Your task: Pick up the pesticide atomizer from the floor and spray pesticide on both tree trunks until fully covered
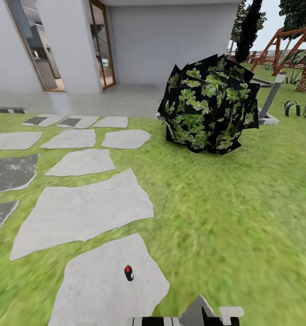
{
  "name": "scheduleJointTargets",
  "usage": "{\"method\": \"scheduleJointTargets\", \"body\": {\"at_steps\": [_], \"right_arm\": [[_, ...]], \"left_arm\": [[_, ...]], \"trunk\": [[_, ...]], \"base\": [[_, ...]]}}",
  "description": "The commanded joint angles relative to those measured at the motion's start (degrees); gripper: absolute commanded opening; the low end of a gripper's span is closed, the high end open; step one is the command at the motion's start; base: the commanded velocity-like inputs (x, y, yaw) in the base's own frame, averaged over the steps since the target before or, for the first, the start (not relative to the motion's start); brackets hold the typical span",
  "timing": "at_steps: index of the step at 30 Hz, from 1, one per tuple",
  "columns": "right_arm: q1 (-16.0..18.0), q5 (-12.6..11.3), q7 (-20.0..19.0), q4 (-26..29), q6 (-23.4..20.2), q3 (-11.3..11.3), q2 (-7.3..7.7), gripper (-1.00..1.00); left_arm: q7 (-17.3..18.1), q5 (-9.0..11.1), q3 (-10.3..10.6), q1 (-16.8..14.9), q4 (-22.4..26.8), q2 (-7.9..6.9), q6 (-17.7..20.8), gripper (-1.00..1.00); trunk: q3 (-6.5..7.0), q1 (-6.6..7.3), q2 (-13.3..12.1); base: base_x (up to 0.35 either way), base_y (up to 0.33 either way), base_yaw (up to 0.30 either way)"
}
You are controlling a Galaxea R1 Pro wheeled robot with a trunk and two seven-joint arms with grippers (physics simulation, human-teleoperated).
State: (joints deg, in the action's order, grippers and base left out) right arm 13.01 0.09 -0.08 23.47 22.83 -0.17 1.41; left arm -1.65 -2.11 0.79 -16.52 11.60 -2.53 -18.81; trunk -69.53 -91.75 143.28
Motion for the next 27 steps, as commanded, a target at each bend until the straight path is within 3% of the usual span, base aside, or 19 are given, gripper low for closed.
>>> {"method": "scheduleJointTargets", "body": {"at_steps": [1, 9, 27], "right_arm": [[0.0, 0.0, 0.0, 0.0, 0.0, 0.0, 0.00, 1.00], [0.0, 0.0, 0.0, 0.0, 0.0, 0.0, 0.00, 1.00], [0.0, 0.0, 0.0, 0.0, 0.0, 0.0, 0.00, 1.00]], "left_arm": [[0.0, 0.0, 0.0, 0.0, 0.0, -0.01, 0.0, 1.00], [0.0, 0.0, 0.0, 0.0, 0.0, -0.02, 0.0, 1.00], [0.0, 0.0, -0.1, 0.0, 0.0, -0.02, 0.0, 1.00]], "trunk": [[0.00, 0.00, 0.0], [0.00, 0.00, 0.0], [0.00, 0.00, 0.0]], "base": [[0.335, 0.134, -0.266], [0.314, 0.120, -0.270], [0.013, 0.003, -0.271]]}}
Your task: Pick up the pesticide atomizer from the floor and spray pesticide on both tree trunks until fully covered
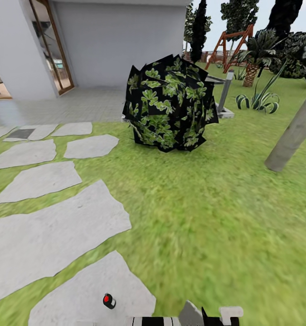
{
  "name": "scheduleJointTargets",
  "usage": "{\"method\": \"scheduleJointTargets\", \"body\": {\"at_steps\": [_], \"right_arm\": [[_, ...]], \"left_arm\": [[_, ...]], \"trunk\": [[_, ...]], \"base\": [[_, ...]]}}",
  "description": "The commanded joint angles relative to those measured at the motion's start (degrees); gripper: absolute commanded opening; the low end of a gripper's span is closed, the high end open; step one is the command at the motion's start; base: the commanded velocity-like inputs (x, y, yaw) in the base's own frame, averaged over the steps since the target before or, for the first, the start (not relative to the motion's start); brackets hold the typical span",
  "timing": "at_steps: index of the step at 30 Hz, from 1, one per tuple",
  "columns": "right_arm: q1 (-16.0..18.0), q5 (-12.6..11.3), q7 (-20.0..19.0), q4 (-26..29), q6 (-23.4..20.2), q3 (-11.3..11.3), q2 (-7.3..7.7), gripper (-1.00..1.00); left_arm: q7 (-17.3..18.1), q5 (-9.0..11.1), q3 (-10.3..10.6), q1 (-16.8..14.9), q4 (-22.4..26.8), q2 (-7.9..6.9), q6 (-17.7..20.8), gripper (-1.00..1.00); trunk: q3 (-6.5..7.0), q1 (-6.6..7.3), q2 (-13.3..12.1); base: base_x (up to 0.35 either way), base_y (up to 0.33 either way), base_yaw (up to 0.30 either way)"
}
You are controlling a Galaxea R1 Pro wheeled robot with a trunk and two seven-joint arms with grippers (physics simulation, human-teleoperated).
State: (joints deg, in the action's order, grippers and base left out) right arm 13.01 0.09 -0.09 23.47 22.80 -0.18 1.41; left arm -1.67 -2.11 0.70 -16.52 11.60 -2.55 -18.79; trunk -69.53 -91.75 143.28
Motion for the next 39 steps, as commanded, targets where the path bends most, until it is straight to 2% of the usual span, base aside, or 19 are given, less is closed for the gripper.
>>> {"method": "scheduleJointTargets", "body": {"at_steps": [1, 12, 26, 34, 39], "right_arm": [[0.0, 0.0, 0.0, 0.0, 0.0, 0.0, 0.00, 1.00], [0.0, 0.0, 0.0, 0.0, 0.0, 0.0, 0.00, 1.00], [0.0, -0.1, 0.2, 0.0, 0.0, -0.1, -0.02, 1.00], [0.0, 0.0, 0.3, 0.0, 0.0, 0.0, -0.04, 1.00], [0.0, 0.0, 0.3, 0.4, 0.0, 0.2, 0.10, 1.00]], "left_arm": [[0.0, 0.0, 0.0, 0.0, 0.0, 0.00, 0.0, 1.00], [0.0, 0.0, 0.0, 0.0, 0.0, 0.00, 0.0, 1.00], [0.0, 0.0, 0.0, 0.0, 0.2, 0.10, -0.1, 1.00], [-0.1, 0.6, -0.7, -0.4, 1.1, -0.96, -0.3, 1.00], [0.3, 0.4, -0.4, -0.2, 4.0, -1.10, -0.4, 1.00]], "trunk": [[0.00, 0.00, 0.0], [0.00, 0.00, 0.0], [0.00, 0.00, 0.0], [0.00, 0.00, 0.0], [0.00, 0.00, 0.0]], "base": [[0.000, 0.000, -0.271], [0.000, 0.000, -0.233], [0.000, 0.000, -0.010], [0.000, 0.000, 0.000], [0.000, 0.000, 0.000]]}}
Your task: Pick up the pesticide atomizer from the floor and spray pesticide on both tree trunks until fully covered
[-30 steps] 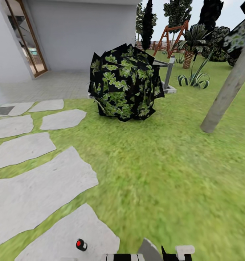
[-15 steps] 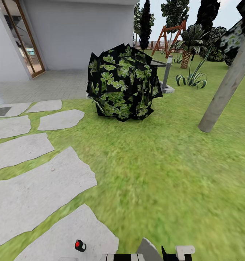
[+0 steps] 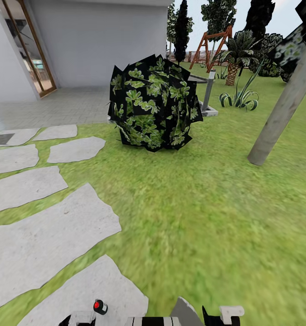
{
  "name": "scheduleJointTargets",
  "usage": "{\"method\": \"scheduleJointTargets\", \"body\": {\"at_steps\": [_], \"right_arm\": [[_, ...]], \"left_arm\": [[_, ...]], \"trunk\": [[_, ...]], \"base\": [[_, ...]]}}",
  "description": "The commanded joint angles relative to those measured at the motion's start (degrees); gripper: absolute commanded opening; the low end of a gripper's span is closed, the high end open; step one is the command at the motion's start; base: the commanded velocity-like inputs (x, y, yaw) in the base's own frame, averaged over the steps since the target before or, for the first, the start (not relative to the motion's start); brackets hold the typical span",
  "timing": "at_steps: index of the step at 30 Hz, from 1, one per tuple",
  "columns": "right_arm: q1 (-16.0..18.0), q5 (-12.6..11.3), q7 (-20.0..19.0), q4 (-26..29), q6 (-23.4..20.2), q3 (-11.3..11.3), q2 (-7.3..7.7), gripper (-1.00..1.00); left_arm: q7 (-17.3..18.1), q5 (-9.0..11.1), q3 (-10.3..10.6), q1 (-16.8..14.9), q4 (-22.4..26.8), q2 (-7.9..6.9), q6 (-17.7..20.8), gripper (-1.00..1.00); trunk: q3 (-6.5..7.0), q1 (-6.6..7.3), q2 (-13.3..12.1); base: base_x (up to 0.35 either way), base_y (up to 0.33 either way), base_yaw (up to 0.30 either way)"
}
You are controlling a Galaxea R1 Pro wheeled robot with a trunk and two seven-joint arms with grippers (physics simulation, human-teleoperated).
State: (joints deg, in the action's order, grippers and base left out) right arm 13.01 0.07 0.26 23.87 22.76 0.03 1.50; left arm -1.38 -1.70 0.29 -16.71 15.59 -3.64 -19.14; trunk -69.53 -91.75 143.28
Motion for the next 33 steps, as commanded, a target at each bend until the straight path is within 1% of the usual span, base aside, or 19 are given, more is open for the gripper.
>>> {"method": "scheduleJointTargets", "body": {"at_steps": [1, 2, 5, 6, 7, 11, 19, 23, 25, 26, 27, 30, 31, 32, 33], "right_arm": [[0.0, 0.0, 0.0, 0.1, 0.0, 0.0, 0.07, 1.00], [0.0, 0.0, 0.0, 0.4, 0.0, 0.1, 0.24, 1.00], [0.1, -0.1, 0.0, 1.8, 0.0, 0.1, 0.35, 1.00], [0.1, 0.0, 0.0, 3.1, 0.0, 0.1, 0.38, 1.00], [0.1, 0.0, -0.1, 7.4, 0.0, 0.0, 0.34, 1.00], [0.1, 0.0, -0.2, 11.7, 0.0, -0.1, 0.12, 1.00], [0.1, 0.0, -0.1, 15.0, 0.0, -0.1, 0.00, 1.00], [0.1, 0.0, 0.0, 18.7, -0.3, -0.1, 0.07, 1.00], [0.1, 0.0, 0.0, 21.5, -0.9, -0.1, 0.11, 1.00], [0.4, 0.0, 0.0, 23.4, -2.3, -0.1, 0.17, 1.00], [0.6, 0.0, 0.0, 24.0, -3.0, -0.1, 0.19, 1.00], [2.5, 0.0, 0.0, 27.6, -10.4, 0.0, 0.35, 1.00], [2.9, 0.0, 0.0, 28.1, -11.7, 0.1, 0.38, 1.00], [3.6, 0.0, 0.0, 29.1, -14.1, 0.1, 0.43, 1.00], [3.9, 0.0, 0.0, 29.5, -15.2, 0.1, 0.45, 1.00]], "left_arm": [[0.1, 0.0, 0.0, 0.0, 0.4, -0.03, 0.0, 1.00], [0.2, -0.1, 0.2, 0.1, 1.3, -0.08, 0.0, 1.00], [0.3, -0.2, 0.2, 0.1, 1.9, -0.13, 0.1, 1.00], [0.4, -0.3, 0.3, 0.1, 2.0, -0.16, 0.1, 1.00], [0.3, -0.3, 0.3, 0.1, 2.3, -0.09, 0.1, 1.00], [0.3, -0.4, 0.3, 0.1, 2.3, -0.10, 0.2, 1.00], [0.2, -0.3, 0.3, -0.3, 2.3, 0.06, 0.2, 1.00], [0.2, -0.3, 0.3, -0.5, 2.3, 0.24, 0.3, 1.00], [0.0, -0.3, 0.2, -0.7, 2.3, 0.43, 0.3, 1.00], [-0.1, -0.3, 0.2, -0.8, 2.4, 0.52, 0.4, 1.00], [-0.2, -0.3, 0.2, -0.9, 2.4, 0.53, 0.4, 1.00], [-0.3, -0.2, 0.1, -1.7, 2.4, 0.58, 0.4, 1.00], [-0.3, -0.2, 0.1, -1.8, 2.4, 0.58, 0.4, 1.00], [-0.3, -0.2, 0.1, -2.3, 2.5, 0.57, 0.4, 1.00], [-0.3, -0.1, 0.1, -2.6, 2.6, 0.57, 0.4, 1.00]], "trunk": [[0.00, 0.00, 0.0], [0.00, 0.00, 0.0], [0.00, 0.00, 0.0], [0.00, 0.00, 0.0], [0.00, 0.00, 0.0], [0.00, 0.00, 0.0], [0.00, 0.00, 0.0], [0.00, 0.00, 0.0], [0.00, 0.00, 0.0], [0.00, 0.00, 0.0], [0.00, 0.00, 0.0], [0.00, 0.00, 0.0], [0.00, 0.00, 0.0], [0.00, 0.00, 0.0], [0.00, 0.00, 0.0]], "base": [[0.000, 0.000, 0.000], [0.000, 0.000, 0.000], [0.000, 0.000, 0.000], [0.000, 0.000, 0.000], [0.000, 0.000, 0.000], [-0.061, 0.000, 0.000], [-0.293, 0.000, 0.000], [-0.334, 0.000, 0.000], [-0.335, 0.000, 0.000], [-0.336, 0.000, 0.000], [-0.336, 0.000, 0.000], [-0.336, 0.000, 0.000], [-0.336, 0.000, 0.000], [-0.336, 0.000, 0.000], [-0.336, 0.000, 0.000]]}}
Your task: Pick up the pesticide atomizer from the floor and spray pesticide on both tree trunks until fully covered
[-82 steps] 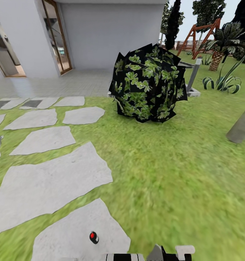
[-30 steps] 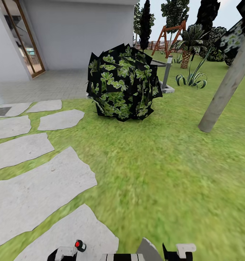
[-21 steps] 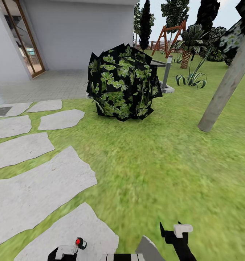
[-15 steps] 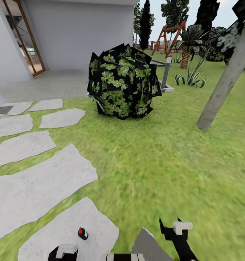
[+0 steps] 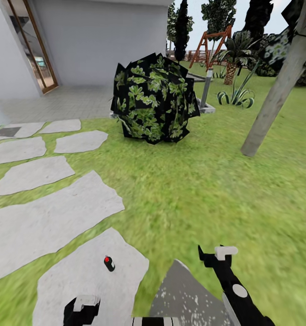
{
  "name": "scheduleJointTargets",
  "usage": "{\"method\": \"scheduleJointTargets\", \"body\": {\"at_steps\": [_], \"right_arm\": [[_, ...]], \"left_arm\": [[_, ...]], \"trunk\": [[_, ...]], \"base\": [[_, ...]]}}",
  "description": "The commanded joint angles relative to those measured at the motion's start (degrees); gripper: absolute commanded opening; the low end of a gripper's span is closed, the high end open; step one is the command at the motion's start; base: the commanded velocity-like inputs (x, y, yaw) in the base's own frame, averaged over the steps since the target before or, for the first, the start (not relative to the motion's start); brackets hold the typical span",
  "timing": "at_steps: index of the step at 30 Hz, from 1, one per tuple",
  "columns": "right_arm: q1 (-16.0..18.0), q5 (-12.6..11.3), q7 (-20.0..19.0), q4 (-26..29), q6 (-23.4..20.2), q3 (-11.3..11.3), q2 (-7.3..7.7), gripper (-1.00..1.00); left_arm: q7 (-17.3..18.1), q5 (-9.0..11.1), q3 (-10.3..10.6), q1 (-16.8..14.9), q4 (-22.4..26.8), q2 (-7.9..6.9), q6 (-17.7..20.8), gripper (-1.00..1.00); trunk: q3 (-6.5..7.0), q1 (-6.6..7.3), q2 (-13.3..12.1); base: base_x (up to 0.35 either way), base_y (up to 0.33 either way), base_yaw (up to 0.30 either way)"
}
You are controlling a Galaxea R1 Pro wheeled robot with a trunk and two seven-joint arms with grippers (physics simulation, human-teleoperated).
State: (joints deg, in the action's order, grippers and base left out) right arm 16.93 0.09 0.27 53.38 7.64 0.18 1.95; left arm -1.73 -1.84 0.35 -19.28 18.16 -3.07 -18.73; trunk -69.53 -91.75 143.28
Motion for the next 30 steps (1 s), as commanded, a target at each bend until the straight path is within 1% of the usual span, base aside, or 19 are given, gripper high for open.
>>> {"method": "scheduleJointTargets", "body": {"at_steps": [1, 4, 6, 11, 13, 20, 24, 30], "right_arm": [[0.8, 0.0, 0.0, 0.7, -1.6, 0.0, 0.06, 1.00], [2.4, 0.0, -0.2, 2.0, -3.8, 0.1, 0.13, 1.00], [2.8, -0.1, -0.5, 2.3, -4.3, 0.2, 0.23, 1.00], [3.0, 0.0, -0.6, 3.0, -4.5, 0.2, 0.39, 1.00], [3.0, 0.0, -0.6, 4.0, -4.6, 0.1, 0.41, 1.00], [3.0, 0.2, -0.6, 4.4, -4.6, -0.2, 0.42, 1.00], [2.9, 0.2, -0.6, 4.2, -4.6, -0.3, 0.42, 1.00], [2.9, 0.2, -0.5, 4.1, -4.7, -0.2, 0.42, 1.00]], "left_arm": [[0.0, 0.1, 0.0, -0.6, 0.1, -0.03, 0.0, 1.00], [0.0, 0.3, -0.2, -1.9, 0.4, -0.06, -0.1, 1.00], [-0.1, 0.5, -0.3, -3.2, 0.5, -0.08, -0.1, 1.00], [-0.2, 0.7, -0.5, -5.1, 0.6, 0.28, 0.0, 1.00], [-0.4, 0.7, -0.5, -5.8, 0.6, 0.41, 0.0, 1.00], [-2.0, 0.4, -0.1, -7.6, 2.2, 1.29, -0.2, 1.00], [-2.2, 0.5, -0.1, -7.7, 2.3, 2.22, -0.2, 1.00], [-2.3, 0.3, 0.0, -7.7, 2.7, 2.75, -0.6, 1.00]], "trunk": [[0.00, 0.00, 0.0], [0.00, 0.00, 0.0], [0.00, 0.00, 0.0], [0.00, 0.00, 0.0], [0.00, 0.00, 0.0], [0.00, 0.00, 0.0], [-0.01, 0.00, 0.0], [-0.20, 0.00, 0.0]], "base": [[-0.336, 0.000, 0.000], [-0.336, 0.000, 0.000], [-0.336, 0.000, 0.000], [-0.332, 0.000, 0.000], [-0.157, 0.000, 0.000], [-0.034, 0.000, 0.000], [-0.001, 0.000, 0.008], [0.000, 0.000, 0.101]]}}
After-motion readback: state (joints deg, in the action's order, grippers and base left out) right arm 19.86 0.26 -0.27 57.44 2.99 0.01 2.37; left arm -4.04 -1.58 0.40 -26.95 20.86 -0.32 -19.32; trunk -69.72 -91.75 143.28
